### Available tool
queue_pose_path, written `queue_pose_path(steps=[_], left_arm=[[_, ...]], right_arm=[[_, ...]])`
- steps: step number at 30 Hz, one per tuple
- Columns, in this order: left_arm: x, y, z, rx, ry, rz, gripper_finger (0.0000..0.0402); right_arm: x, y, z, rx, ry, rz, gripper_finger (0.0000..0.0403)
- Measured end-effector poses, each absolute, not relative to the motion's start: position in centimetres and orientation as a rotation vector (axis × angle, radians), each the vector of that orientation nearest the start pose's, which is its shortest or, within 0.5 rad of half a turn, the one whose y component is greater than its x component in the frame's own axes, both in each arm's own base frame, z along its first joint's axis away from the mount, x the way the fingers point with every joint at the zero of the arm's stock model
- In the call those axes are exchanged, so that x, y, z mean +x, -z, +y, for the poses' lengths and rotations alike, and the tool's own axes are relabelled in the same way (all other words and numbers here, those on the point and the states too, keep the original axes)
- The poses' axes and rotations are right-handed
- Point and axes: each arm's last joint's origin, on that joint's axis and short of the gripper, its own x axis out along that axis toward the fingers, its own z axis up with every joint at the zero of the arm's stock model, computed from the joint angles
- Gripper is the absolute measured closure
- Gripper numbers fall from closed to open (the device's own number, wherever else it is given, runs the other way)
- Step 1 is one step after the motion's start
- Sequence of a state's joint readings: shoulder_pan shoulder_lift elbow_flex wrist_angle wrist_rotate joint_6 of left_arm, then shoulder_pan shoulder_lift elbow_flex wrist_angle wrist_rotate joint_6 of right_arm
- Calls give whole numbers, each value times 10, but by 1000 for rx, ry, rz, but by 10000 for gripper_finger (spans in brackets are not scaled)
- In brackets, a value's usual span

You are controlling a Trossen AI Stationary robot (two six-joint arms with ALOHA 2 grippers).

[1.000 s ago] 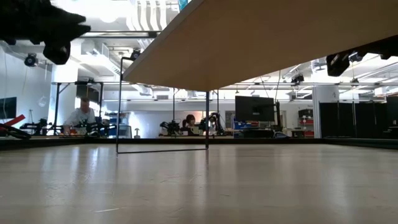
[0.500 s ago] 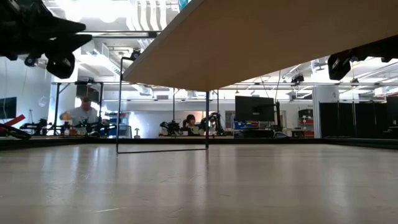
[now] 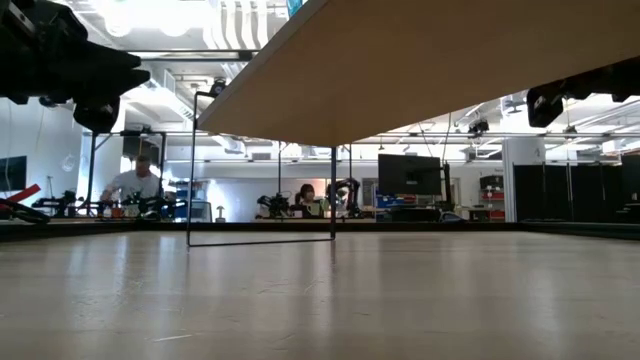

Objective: Stack small to large cups/mugs on shelf
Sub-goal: Return to Home Position

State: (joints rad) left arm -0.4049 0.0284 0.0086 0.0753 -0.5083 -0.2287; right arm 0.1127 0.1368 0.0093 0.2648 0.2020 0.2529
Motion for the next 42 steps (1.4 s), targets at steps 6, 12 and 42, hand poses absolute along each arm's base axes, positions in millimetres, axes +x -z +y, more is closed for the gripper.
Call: queue_pose_path(steps=[6, 12, 42], left_arm=[[94, -170, -25, -247, -99, -50, 306], [95, -169, -25, -239, -100, -34, 306], [96, -168, -26, -234, -103, -24, 306]], right_arm=[[105, -176, 6, 267, 78, -89, 394], [105, -174, 6, 312, 76, -77, 394], [105, -158, 6, 264, 103, 88, 394]])
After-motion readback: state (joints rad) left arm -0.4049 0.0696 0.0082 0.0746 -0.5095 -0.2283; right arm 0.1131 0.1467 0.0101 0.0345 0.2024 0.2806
